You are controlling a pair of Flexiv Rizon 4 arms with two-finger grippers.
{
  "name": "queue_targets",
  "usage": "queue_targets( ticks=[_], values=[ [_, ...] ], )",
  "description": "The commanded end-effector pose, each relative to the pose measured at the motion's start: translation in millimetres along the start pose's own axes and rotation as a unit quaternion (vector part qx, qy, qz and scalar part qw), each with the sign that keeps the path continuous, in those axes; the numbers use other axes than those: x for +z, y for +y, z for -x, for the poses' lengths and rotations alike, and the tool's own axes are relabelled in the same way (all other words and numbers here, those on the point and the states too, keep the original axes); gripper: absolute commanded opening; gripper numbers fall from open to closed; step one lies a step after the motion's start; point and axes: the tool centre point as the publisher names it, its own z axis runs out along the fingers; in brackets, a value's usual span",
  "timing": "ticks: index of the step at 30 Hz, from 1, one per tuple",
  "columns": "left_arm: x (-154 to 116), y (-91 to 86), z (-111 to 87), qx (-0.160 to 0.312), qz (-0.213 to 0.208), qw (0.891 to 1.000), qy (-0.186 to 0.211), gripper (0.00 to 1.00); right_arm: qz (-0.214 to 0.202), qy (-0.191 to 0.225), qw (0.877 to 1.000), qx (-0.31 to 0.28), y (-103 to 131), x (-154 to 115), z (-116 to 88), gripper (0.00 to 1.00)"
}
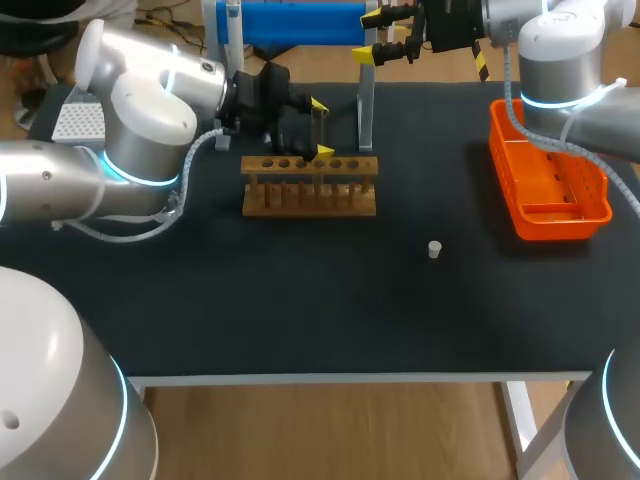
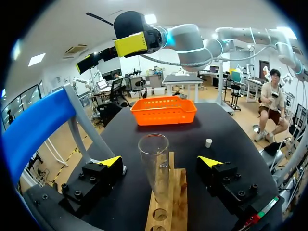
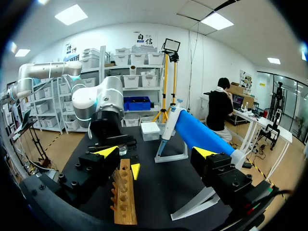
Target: Invert the test tube, pick up the pipette, mount the tip to pipette, aspirate from beaker and dispense into the tube, eject the tip, return the pipette, and cap with the stopper.
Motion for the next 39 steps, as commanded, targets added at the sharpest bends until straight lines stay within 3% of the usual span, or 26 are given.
queue_targets(
  ticks=[1,4,10,14,20,24,39],
  values=[
    [1,0.9,-0.6,0.001,-0.002,1.0,-0.001,1.0,-0.002,0.002,1.0,-0.003,-4,-7,1,1.0],
    [1,0.9,-0.6,0.001,-0.002,1.0,-0.001,1.0,-0.011,-0.01,1.0,-0.005,-24,-32,-1,1.0],
    [1,0.9,-0.6,0.001,-0.002,1.0,-0.001,1.0,-0.032,-0.023,0.999,-0.016,-76,-113,-20,1.0],
    [1,0.9,-0.6,0.001,-0.002,1.0,-0.001,1.0,-0.039,-0.024,0.999,-0.005,-105,-166,-44,1.0],
    [1,0.9,-0.6,0.001,-0.002,1.0,-0.001,1.0,-0.071,-0.037,0.996,0.042,-140,-214,-88,1.0],
    [1,0.9,-0.6,0.001,-0.002,1.0,-0.001,1.0,-0.098,-0.048,0.991,0.074,-160,-226,-119,1.0],
    [1,0.9,-0.6,0.001,-0.002,1.0,-0.001,1.0,-0.098,-0.048,0.991,0.074,-160,-226,-119,1.0]
  ],
)
